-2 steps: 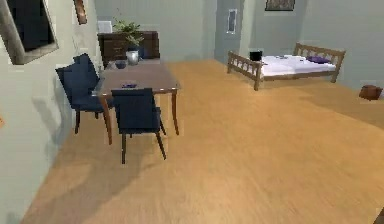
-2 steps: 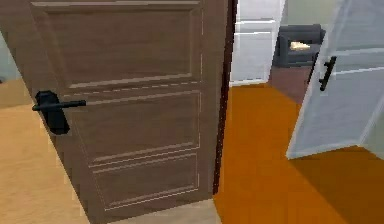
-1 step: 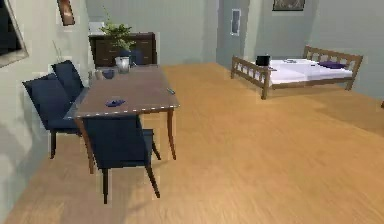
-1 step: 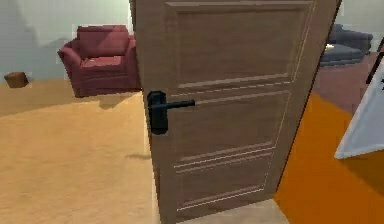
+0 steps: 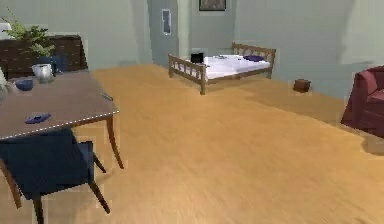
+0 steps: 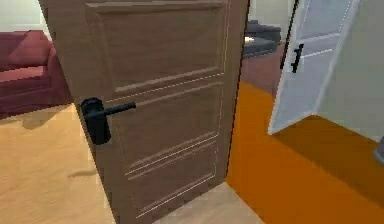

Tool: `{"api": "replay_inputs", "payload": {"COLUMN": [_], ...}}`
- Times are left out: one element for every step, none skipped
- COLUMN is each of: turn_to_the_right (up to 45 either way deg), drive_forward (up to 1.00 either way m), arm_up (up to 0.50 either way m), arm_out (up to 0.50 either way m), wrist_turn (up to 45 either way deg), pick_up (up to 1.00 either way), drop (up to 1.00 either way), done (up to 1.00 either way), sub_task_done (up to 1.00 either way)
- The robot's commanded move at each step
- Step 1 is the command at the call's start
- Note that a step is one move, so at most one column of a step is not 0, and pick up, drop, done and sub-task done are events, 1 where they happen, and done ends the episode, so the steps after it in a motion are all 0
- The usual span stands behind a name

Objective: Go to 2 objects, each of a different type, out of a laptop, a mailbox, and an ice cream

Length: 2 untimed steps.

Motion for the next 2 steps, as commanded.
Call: {"api": "replay_inputs", "payload": {"turn_to_the_right": [0.0, 0.0], "drive_forward": [1.00, 1.00], "arm_up": [0.00, 0.00], "arm_out": [0.00, 0.00], "wrist_turn": [0.0, 0.0], "pick_up": [0.00, 0.00], "drop": [0.00, 0.00], "done": [0.00, 0.00], "sub_task_done": [0.00, 0.00]}}
